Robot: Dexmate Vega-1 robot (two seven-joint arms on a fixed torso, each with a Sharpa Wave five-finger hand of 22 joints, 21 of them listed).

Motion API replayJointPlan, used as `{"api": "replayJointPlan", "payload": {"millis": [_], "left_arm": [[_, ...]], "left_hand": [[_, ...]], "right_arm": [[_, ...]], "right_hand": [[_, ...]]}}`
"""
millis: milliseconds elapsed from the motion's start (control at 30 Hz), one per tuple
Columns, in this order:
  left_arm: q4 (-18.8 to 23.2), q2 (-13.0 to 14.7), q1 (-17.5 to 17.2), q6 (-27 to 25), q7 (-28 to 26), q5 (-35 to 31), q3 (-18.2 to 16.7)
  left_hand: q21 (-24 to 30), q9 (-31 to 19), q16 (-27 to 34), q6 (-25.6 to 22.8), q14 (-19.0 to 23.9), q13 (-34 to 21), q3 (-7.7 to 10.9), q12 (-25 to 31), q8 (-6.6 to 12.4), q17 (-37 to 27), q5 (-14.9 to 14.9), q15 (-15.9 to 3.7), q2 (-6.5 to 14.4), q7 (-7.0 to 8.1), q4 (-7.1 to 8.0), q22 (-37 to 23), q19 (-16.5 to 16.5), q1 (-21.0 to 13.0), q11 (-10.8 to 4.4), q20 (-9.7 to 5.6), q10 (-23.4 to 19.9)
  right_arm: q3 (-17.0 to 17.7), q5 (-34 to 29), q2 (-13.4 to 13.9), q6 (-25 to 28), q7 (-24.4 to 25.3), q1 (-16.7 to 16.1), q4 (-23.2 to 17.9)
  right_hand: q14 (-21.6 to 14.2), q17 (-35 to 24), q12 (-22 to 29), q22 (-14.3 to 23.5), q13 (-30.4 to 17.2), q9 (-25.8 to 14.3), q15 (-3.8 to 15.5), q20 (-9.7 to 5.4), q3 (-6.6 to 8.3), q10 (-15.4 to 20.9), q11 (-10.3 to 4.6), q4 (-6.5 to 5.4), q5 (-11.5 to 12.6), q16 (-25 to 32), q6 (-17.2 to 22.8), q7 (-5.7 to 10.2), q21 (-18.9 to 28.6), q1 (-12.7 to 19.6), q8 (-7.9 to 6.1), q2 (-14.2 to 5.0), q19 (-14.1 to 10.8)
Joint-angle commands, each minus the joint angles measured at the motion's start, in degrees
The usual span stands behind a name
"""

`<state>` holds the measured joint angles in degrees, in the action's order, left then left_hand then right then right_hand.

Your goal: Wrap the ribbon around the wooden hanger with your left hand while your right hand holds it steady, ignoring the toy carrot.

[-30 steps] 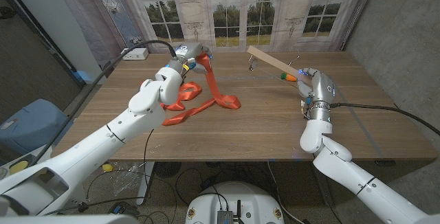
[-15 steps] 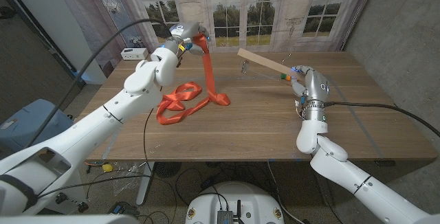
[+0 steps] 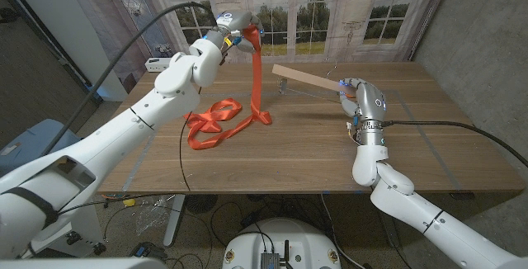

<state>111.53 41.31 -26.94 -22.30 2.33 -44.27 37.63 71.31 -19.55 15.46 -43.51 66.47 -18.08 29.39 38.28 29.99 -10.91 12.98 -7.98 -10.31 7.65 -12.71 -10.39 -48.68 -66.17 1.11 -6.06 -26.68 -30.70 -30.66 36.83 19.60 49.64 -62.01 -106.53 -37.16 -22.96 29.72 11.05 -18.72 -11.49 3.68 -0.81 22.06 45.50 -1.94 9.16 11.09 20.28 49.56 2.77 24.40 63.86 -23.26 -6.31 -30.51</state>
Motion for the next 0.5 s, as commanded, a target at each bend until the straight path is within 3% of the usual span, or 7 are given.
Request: {"api": "replayJointPlan", "payload": {"millis": [33,500], "left_arm": [[-0.65,-1.79,4.10,4.10,1.81,-0.99,1.33],[3.47,-1.69,3.92,10.51,1.80,1.03,-0.71]], "left_hand": [[0.61,-0.09,-0.19,-12.10,5.08,-14.19,3.29,0.17,0.32,-0.25,0.22,-5.48,12.36,-11.85,2.80,-0.05,0.23,-12.34,-0.99,-4.77,-19.57],[1.08,-0.30,-0.29,-12.03,5.27,-14.26,3.40,-0.27,0.25,-0.38,0.18,-5.40,12.39,-11.92,2.85,-0.03,0.43,-12.30,-0.96,-4.84,-19.72]], "right_arm": [[-1.71,-2.12,-0.38,-0.50,-1.63,1.26,0.99],[-2.75,-2.43,-2.21,0.45,-2.55,3.76,3.01]], "right_hand": [[-0.62,-0.02,0.54,0.18,-0.24,-2.16,8.04,-0.32,0.53,4.88,-0.71,-0.43,0.26,-0.39,7.60,-1.00,0.39,0.67,-1.52,-1.58,-0.06],[-0.68,-0.11,0.52,0.17,-0.15,-2.15,8.12,-0.33,0.57,4.94,-0.66,-0.42,0.33,-0.71,7.57,-1.04,0.53,0.66,-1.63,-1.55,0.00]]}}
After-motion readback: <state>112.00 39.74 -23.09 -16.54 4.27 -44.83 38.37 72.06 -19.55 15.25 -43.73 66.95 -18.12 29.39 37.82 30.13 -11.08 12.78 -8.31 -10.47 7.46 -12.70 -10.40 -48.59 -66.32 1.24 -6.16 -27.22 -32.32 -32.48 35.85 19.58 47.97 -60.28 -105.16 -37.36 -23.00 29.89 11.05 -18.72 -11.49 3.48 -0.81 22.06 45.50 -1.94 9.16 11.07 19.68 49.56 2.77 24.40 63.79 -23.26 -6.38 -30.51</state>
